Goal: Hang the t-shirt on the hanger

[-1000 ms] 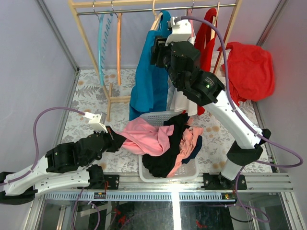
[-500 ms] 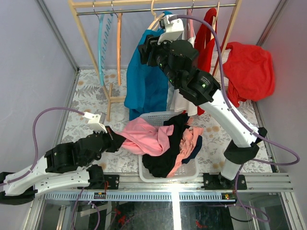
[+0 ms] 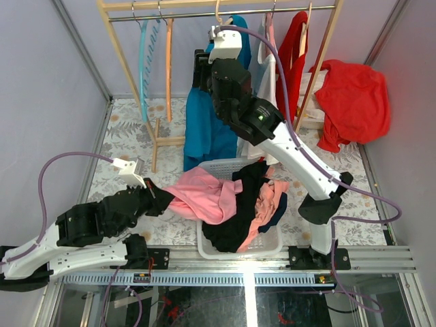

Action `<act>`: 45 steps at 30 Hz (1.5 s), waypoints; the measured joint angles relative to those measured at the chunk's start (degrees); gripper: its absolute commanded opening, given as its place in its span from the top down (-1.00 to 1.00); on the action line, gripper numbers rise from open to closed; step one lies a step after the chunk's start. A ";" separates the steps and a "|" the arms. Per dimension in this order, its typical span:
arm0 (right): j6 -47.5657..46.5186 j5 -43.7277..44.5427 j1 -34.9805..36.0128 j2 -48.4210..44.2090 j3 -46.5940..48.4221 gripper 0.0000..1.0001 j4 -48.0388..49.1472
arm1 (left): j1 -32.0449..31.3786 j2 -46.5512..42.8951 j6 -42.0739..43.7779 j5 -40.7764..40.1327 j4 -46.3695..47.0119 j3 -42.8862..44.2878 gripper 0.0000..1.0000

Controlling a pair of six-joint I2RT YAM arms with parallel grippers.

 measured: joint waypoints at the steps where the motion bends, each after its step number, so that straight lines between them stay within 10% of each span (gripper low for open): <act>1: -0.42 1.38 0.02 0.46 0.17 -0.19 -0.09 | 0.00 0.00 0.00 0.00 -0.15 0.07 1.00; 23: -2.43 9.81 -3.17 -6.64 -6.38 0.81 -2.01 | 0.00 1.66 0.00 0.04 -0.92 1.11 1.00; 36: -3.15 10.01 -5.86 -11.04 -10.40 0.77 -2.91 | 0.00 1.86 0.00 0.07 -0.90 1.11 1.00; 45: -2.95 6.51 -7.78 -15.28 -13.70 -0.11 -4.17 | 0.00 1.86 0.00 0.07 -0.92 1.11 1.00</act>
